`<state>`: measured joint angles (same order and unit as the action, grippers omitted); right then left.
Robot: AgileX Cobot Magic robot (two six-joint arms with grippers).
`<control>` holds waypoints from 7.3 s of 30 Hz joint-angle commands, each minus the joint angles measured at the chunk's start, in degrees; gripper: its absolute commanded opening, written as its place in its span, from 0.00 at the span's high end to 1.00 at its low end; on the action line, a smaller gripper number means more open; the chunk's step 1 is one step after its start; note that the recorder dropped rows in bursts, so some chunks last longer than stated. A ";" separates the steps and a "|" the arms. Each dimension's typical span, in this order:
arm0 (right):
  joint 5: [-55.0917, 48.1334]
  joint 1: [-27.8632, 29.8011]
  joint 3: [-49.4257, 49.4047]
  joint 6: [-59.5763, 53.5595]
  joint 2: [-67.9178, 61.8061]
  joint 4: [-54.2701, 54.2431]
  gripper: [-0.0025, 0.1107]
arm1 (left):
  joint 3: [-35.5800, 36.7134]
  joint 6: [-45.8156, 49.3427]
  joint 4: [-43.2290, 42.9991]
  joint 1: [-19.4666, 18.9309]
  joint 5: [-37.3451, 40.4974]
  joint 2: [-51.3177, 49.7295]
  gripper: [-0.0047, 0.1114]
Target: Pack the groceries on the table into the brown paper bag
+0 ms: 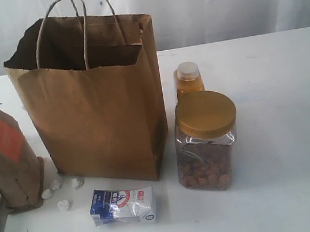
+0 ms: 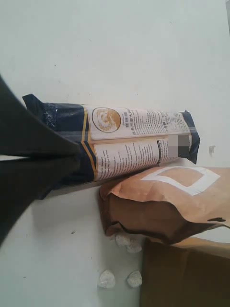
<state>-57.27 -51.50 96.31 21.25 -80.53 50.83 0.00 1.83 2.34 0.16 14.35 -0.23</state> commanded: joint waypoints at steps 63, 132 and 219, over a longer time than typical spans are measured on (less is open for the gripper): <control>9.15 33.29 -63.67 -30.01 52.27 -58.93 0.98 | 0.00 -0.31 0.35 -0.12 -0.15 0.23 0.96; 37.56 65.21 -96.31 -23.11 80.53 -47.99 0.98 | -12.46 -51.33 24.80 -0.12 -67.54 0.23 0.96; 37.56 65.21 -96.31 -23.11 80.53 -47.99 0.98 | -39.78 119.54 66.96 24.58 10.79 -95.85 0.57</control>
<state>-19.84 13.36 0.10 -2.10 -0.18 2.46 -39.85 112.16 69.41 24.40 23.98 -96.08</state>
